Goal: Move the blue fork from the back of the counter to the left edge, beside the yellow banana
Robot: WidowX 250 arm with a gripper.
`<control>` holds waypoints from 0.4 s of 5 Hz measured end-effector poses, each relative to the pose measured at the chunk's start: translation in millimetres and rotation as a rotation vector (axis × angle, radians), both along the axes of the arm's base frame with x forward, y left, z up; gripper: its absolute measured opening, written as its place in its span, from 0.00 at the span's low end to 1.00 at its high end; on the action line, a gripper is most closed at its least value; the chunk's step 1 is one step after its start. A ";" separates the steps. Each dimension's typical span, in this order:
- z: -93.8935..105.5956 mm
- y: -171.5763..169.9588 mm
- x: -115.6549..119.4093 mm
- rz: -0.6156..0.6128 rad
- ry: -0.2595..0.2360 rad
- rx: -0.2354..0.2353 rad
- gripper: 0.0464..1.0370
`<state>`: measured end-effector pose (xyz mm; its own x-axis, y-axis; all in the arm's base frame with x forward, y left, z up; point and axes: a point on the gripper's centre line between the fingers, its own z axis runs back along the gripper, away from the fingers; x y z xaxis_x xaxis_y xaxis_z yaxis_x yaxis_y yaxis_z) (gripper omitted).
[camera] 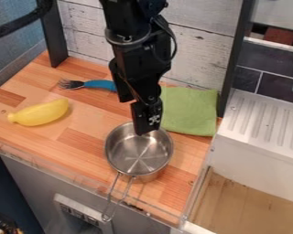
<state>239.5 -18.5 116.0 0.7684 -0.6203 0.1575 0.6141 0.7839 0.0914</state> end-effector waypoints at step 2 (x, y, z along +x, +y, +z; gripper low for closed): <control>-5.7 29.8 11.7 -0.018 0.015 0.034 0.96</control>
